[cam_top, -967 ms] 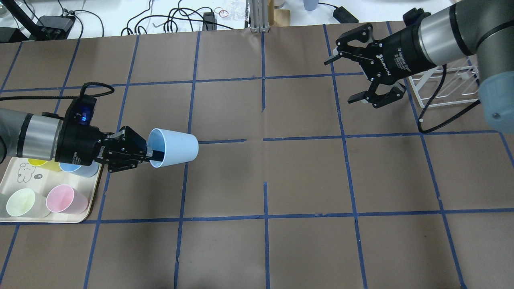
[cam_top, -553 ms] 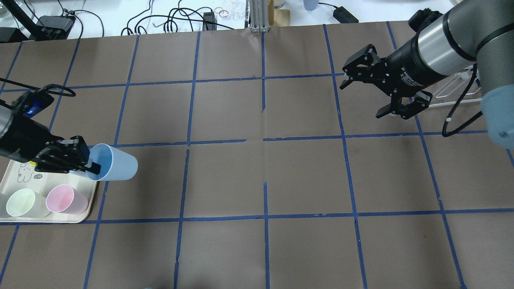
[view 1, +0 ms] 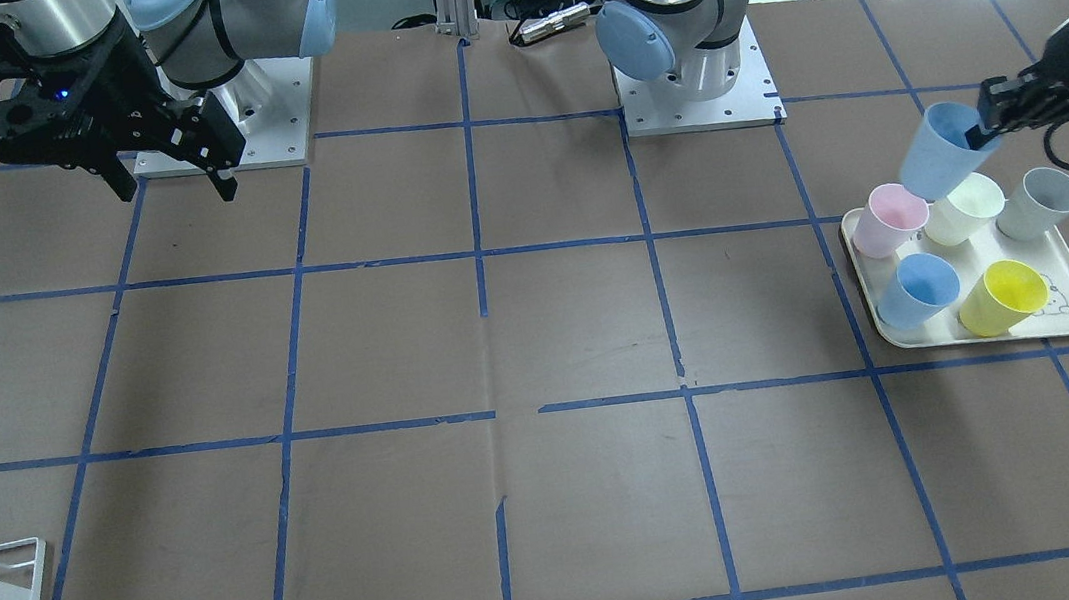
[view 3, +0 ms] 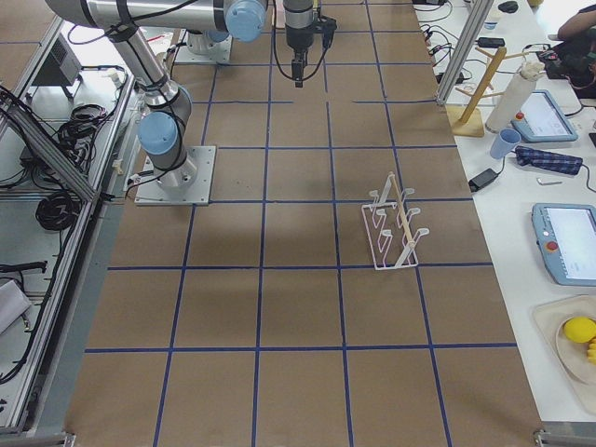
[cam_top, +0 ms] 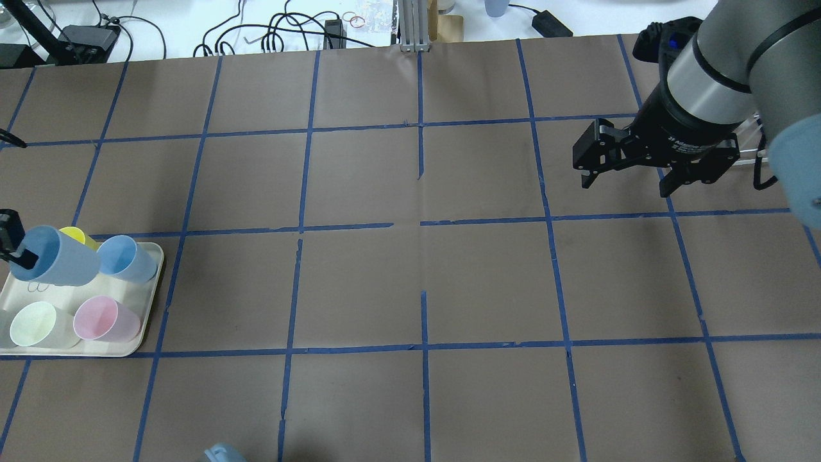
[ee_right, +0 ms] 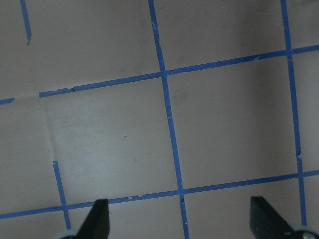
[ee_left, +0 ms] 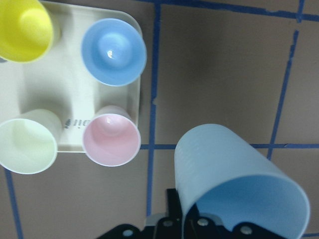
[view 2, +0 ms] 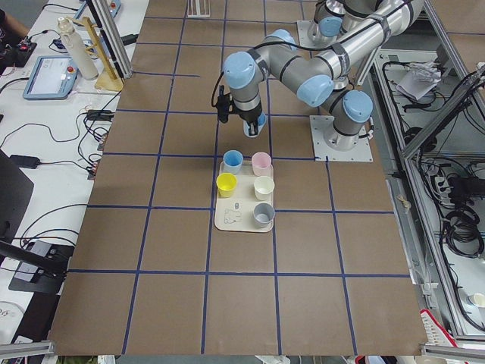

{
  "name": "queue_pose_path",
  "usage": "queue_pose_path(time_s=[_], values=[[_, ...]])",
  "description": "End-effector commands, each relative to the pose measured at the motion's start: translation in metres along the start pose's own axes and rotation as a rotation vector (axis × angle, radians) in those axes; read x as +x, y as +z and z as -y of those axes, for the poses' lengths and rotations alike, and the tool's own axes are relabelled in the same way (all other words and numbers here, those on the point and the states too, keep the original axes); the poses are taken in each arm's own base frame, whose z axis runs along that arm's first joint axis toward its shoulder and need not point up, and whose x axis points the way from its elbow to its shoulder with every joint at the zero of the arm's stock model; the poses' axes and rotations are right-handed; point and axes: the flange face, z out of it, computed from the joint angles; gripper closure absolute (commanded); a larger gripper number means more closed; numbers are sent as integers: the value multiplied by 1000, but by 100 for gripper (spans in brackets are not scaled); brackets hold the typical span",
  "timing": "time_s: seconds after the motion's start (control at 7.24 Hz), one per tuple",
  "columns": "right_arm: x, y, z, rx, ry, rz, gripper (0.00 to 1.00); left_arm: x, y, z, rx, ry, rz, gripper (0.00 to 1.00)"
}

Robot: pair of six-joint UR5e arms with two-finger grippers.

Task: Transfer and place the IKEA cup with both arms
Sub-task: 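Lower the pale blue cup onto the white tray beside the yellow cup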

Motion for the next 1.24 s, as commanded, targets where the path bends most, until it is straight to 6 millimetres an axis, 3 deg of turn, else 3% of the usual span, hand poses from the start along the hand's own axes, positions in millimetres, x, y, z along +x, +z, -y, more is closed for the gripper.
queue_pose_path(time_s=[0.0,0.14,0.28,0.41,0.69,0.83,1.11], values=[[0,3,-2,-20,-55,-6,0,-82,-20,48,-54,68,67,100],[1,5,-1,-25,-72,-9,0,-129,-14,63,-82,126,53,100],[1,4,-2,-25,-74,-11,0,-180,8,69,-98,139,11,100],[1,2,-4,-21,-74,-14,0,-209,33,78,-112,145,-19,100],[1,2,-5,-21,-80,-15,0,-246,73,114,-112,169,-38,100],[1,2,-5,-21,-81,-18,0,-249,91,121,-132,175,-54,100],[-2,2,-7,-25,-94,-15,0,-253,101,136,-112,187,-18,100]])
